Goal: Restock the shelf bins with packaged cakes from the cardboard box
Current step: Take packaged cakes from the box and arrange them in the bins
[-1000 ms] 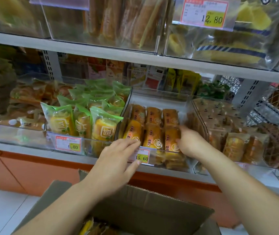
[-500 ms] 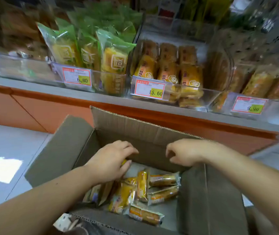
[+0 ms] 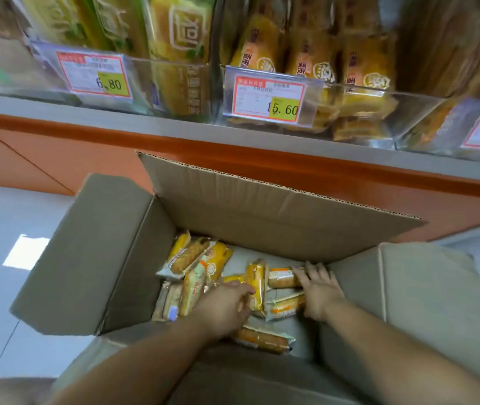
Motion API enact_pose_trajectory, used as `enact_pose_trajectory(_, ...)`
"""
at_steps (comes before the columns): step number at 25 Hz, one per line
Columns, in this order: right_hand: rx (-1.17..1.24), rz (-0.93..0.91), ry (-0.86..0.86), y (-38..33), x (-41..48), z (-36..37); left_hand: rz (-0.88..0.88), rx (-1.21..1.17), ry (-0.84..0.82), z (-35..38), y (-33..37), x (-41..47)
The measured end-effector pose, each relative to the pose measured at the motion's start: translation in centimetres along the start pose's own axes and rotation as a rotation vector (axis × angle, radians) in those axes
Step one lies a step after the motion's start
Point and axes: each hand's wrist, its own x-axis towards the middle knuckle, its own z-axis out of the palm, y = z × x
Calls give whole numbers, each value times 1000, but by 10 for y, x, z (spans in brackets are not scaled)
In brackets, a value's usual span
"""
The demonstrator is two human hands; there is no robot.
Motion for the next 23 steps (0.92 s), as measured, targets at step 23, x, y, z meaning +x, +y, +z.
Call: enact_pose_trajectory(23, 301, 5, -304, 23, -2, -29, -299, -576, -165, 15, -7, 26)
